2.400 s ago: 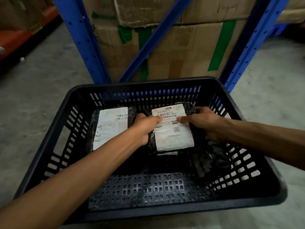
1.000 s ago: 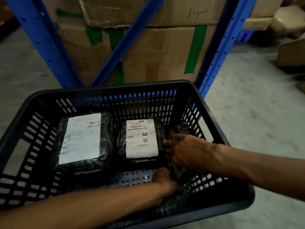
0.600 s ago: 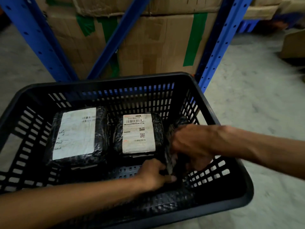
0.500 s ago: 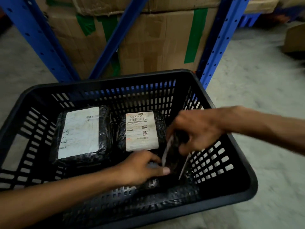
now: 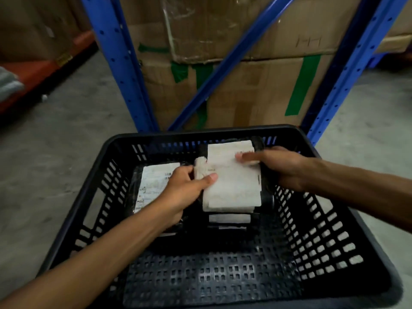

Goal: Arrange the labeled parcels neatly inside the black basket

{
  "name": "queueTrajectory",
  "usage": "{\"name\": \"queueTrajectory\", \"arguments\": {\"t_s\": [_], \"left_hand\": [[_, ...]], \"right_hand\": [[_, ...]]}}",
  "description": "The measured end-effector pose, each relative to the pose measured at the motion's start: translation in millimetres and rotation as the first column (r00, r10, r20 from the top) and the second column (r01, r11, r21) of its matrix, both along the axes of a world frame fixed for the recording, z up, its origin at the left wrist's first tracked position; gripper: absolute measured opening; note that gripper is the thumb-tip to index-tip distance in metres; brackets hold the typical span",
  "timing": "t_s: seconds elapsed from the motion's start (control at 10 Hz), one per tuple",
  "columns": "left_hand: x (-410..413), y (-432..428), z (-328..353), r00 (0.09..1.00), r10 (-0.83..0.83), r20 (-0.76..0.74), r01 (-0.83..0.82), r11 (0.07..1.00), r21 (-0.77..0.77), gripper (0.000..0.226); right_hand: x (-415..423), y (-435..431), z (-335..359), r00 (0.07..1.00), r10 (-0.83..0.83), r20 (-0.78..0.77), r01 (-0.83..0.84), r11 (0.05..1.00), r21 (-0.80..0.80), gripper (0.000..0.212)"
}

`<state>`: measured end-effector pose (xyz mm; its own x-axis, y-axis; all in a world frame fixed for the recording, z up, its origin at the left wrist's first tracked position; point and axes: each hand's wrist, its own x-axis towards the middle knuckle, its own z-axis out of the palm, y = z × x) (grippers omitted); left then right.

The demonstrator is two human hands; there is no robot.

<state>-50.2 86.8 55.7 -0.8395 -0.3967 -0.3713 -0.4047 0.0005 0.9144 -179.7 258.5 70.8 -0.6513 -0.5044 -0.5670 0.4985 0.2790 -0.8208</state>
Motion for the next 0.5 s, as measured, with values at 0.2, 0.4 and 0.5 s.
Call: {"name": "queueTrajectory", "arguments": {"t_s": [0.2,0.4,0.5], "left_hand": [[-26.7,-9.1,-19.9,0.961,-0.172,0.219,0.233,0.926,-0.297,0.031],[-48.3,-17.3,-9.5,0.821,-0.323,0.472,0.533,0.730,-0.427,0.021],[-35.6,-25.7,0.8,0.793,-0.389,0.469,0.579,0.721,-0.382,0.032]], "right_hand": [[3.4,-16.3,-45.6,0.985,-0.072,-0.156,0.091,0.989,0.118,0.031],[9.3,-22.6,-69.8,0.957,0.028,-0.290,0.053,0.962,0.269,0.043],[1.3,-11.0,-41.6,0.904,0.065,-0.422,0.105,0.924,0.367,0.043]]}}
